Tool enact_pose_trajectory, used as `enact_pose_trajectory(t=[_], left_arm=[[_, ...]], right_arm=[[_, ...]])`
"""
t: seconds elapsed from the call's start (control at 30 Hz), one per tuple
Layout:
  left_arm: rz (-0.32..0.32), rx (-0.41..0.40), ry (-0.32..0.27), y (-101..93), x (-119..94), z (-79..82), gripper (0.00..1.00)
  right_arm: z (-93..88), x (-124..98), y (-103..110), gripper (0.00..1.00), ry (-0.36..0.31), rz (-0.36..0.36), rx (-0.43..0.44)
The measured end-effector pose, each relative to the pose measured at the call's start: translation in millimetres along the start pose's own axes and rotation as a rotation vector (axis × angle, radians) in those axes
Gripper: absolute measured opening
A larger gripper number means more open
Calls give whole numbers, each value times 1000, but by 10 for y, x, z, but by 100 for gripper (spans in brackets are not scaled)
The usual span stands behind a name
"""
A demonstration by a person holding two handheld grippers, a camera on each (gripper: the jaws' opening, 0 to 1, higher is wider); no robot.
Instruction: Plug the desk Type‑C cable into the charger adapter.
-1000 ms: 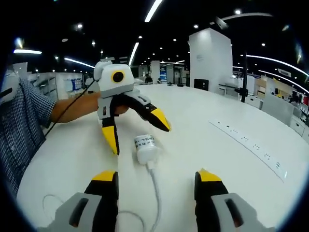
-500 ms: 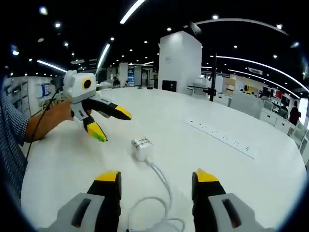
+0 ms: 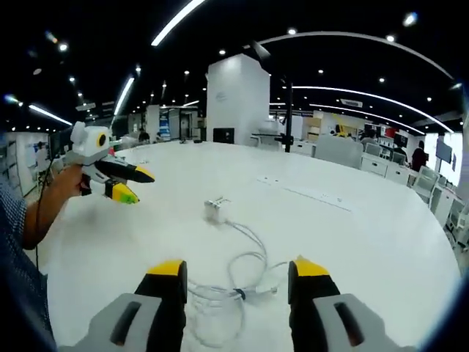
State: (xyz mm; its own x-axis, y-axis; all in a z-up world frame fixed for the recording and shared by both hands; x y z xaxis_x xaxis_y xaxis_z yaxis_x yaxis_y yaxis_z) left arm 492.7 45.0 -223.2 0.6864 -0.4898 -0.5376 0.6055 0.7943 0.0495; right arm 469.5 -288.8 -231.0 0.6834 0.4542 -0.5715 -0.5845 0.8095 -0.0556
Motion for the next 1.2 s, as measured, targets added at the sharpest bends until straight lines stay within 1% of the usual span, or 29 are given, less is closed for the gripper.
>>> enact_pose_trajectory(t=[0.13,0.23,0.3,0.37,0.5,0.6,0.7,0.83,0.9,0.93,1.0,1.1,1.2], left_arm=[[35,-18,-17,-89,-207,-94,48],[89,-16,-19,-145,-355,-177,48],[102,-23,-25,-120,-417,-215,48],[112,-30,-30,-192,-514,-280,48],[163,-37,-13,-303,-700,-415,48],[164,-56,-24,-383,-815,-483,48],[173,-71,-21,-437,-922,-550,48],[191,-78,-21,-484,-1055,-614,47],[192,-80,-22,-517,-1106,-638,47],[197,-81,-22,-533,-1138,-653,47],[202,-83,-21,-556,-1174,-684,47],[199,-92,-26,-573,-1190,-719,46],[190,-104,-23,-589,-1176,-749,46]], right_arm=[[-142,-218,133,57,6,-39,10],[-221,-361,223,57,-8,-65,29],[-262,-441,287,57,-24,-75,40],[-326,-532,381,57,-25,-82,51],[-477,-702,508,56,-21,-118,79],[-544,-782,531,56,-42,-112,121],[-642,-861,601,56,-32,-131,132],[-738,-968,650,55,-29,-134,164],[-764,-1051,677,55,-50,-139,187],[-778,-1090,690,55,-51,-142,192],[-817,-1162,712,55,-51,-160,207],[-857,-1225,746,54,-39,-165,209],[-879,-1275,742,54,-48,-170,221]])
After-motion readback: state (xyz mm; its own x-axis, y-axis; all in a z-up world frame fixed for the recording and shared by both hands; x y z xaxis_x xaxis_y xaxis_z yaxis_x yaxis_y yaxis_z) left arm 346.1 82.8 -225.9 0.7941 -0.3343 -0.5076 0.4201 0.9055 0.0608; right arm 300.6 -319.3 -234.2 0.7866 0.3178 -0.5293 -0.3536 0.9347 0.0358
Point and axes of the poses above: the point that each gripper's makers call its tool centre point, and the gripper's own axes: x roughly forward along the fingers, y roughly to its left, z roughly out of its top, the point moved 8 cm from there along -x, roughly backward along the fingers, and after that the axes turned 11 degrees about y, right-handed, at the moved point
